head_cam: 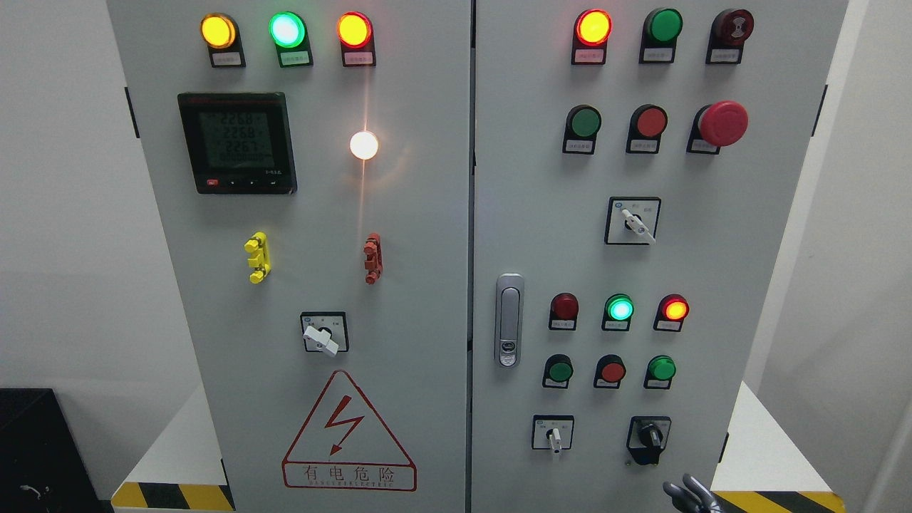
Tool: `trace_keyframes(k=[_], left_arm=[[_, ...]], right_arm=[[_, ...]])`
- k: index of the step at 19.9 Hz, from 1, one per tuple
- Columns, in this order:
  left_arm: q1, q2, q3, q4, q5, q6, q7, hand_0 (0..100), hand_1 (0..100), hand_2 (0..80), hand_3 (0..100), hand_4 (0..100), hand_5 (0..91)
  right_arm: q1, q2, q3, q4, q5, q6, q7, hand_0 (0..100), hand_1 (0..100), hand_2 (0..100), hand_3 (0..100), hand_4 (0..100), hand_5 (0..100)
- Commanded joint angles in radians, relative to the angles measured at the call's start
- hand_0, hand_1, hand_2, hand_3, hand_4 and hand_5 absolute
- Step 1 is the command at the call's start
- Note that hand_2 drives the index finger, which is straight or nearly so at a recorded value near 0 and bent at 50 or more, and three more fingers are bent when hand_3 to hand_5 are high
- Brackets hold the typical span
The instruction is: Flip black knob to close circuit
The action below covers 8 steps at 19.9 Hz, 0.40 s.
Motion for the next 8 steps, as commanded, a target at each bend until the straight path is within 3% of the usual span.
trace_keyframes(k=[1,8], left_arm=[[0.023,0.0,0.0,-0.029,0.0,0.001,0.0,12,56,0.0,0,0,0.0],[0.023,0.0,0.0,-0.029,0.0,0.001,0.0,12,56,0.0,0,0,0.0]], right_arm=[[0.042,0.001,0.005,-0.026,-0.067,-0.021,0.021,0,0,1,8,0,0],[0.05,0.001,0.008,-0.021,-0.068,-0.028,0.04,0,0,0,0,0,0]])
